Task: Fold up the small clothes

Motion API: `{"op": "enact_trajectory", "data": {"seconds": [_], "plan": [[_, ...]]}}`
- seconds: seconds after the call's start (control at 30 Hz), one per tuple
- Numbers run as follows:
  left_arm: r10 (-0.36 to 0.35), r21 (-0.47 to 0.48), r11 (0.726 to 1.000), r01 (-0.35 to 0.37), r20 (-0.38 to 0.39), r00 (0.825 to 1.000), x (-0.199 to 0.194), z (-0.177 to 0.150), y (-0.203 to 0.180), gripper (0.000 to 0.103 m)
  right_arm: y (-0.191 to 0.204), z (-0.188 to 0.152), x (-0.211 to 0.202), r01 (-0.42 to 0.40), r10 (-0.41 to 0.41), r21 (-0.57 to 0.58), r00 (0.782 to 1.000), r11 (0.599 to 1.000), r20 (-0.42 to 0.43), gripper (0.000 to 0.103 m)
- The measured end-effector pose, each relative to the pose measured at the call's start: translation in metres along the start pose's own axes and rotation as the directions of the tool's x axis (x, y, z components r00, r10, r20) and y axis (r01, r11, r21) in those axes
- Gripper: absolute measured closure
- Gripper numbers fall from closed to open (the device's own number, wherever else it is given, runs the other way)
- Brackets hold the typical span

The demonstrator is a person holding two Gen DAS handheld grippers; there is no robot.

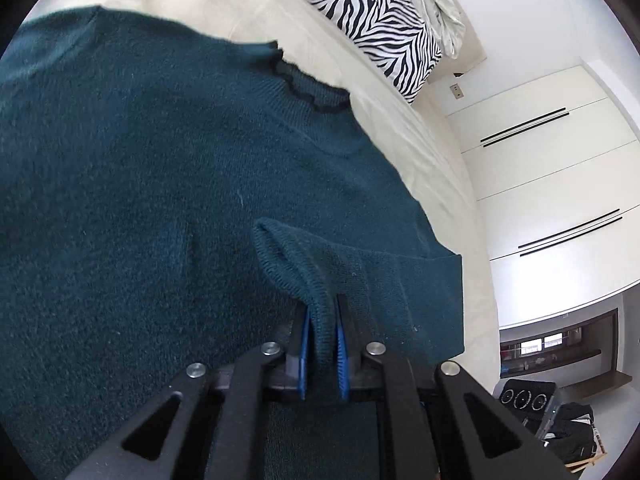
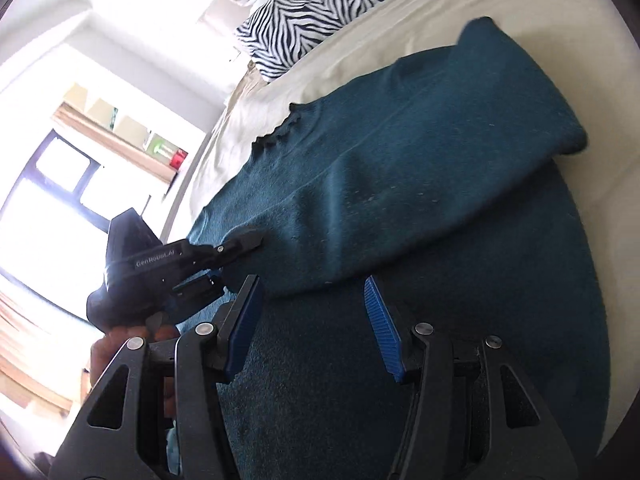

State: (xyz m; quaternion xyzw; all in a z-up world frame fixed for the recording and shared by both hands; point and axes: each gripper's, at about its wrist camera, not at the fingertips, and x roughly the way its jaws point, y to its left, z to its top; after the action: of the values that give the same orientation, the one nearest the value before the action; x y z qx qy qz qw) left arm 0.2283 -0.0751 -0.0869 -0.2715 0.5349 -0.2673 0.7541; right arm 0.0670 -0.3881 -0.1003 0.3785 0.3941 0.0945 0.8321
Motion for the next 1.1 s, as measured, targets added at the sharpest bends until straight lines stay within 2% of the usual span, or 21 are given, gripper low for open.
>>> {"op": "enact_trajectory", "data": {"seconds": [0.13, 0.2, 0.3, 0.43, 0.53, 0.57, 0.6, 0.67, 0.73, 0.77, 0.9, 0.93, 1.0, 1.1], "plan": [[0.015, 0.077, 0.997, -0.025, 0.119, 0.993, -0.031, 0.018, -0.011, 0.094, -0.031, 0.001, -0.016, -0.046, 0.04, 0.124, 0.998, 0.991, 0.046, 0.051], [0.036, 0.094, 0.994, -0.053, 0.18, 0.983, -0.045, 0.031, -0.009, 0.094, -0.046, -0.001, -0.025, -0.071, 0.059, 0.186, 0.996, 0.98, 0.068, 0.051], [0.107, 0.095, 0.986, -0.135, 0.256, 0.961, -0.056, 0.049, 0.002, 0.098, -0.06, -0.002, -0.033, -0.102, 0.082, 0.246, 0.992, 0.964, 0.092, 0.051], [0.149, 0.031, 0.986, -0.162, 0.266, 0.953, -0.057, 0.059, 0.034, 0.098, -0.063, 0.005, -0.034, -0.136, 0.11, 0.29, 0.989, 0.947, 0.103, 0.05], [0.158, 0.03, 0.985, -0.168, 0.22, 0.963, -0.042, 0.053, 0.037, 0.1, -0.064, 0.013, -0.027, -0.095, 0.071, 0.324, 0.994, 0.941, 0.086, 0.05], [0.176, 0.044, 0.981, -0.188, 0.2, 0.964, -0.038, 0.05, 0.032, 0.092, -0.066, 0.015, -0.025, -0.092, 0.066, 0.341, 0.994, 0.936, 0.086, 0.05], [0.186, 0.062, 0.978, -0.199, 0.177, 0.967, -0.032, 0.046, 0.028, 0.066, -0.066, 0.016, -0.024, -0.102, 0.073, 0.349, 0.993, 0.931, 0.094, 0.05], [0.168, 0.087, 0.979, -0.182, 0.155, 0.974, -0.024, 0.04, 0.022, 0.037, -0.063, 0.017, -0.021, -0.099, 0.069, 0.343, 0.993, 0.934, 0.1, 0.05], [0.173, 0.131, 0.973, -0.188, 0.122, 0.977, -0.015, 0.032, 0.013, 0.037, -0.06, 0.014, -0.019, -0.091, 0.064, 0.333, 0.994, 0.938, 0.093, 0.05], [0.176, 0.152, 0.97, -0.19, 0.102, 0.979, -0.009, 0.029, 0.008, 0.038, -0.059, 0.012, -0.018, -0.09, 0.064, 0.33, 0.994, 0.94, 0.089, 0.051], [0.256, 0.224, 0.937, -0.269, 0.084, 0.963, 0.006, 0.016, -0.002, 0.076, -0.062, 0.006, -0.019, -0.104, 0.075, 0.336, 0.992, 0.936, 0.099, 0.051], [0.265, 0.227, 0.934, -0.277, 0.082, 0.961, 0.009, 0.016, -0.002, 0.077, -0.062, 0.006, -0.019, -0.108, 0.078, 0.339, 0.992, 0.935, 0.101, 0.051], [0.273, 0.223, 0.932, -0.285, 0.085, 0.958, 0.008, 0.018, -0.001, 0.091, -0.061, 0.008, -0.019, -0.109, 0.079, 0.34, 0.992, 0.934, 0.102, 0.051], [0.255, 0.219, 0.936, -0.276, 0.121, 0.959, -0.005, 0.019, -0.003, 0.094, -0.062, 0.008, -0.021, -0.113, 0.08, 0.339, 0.991, 0.934, 0.109, 0.051]]}}
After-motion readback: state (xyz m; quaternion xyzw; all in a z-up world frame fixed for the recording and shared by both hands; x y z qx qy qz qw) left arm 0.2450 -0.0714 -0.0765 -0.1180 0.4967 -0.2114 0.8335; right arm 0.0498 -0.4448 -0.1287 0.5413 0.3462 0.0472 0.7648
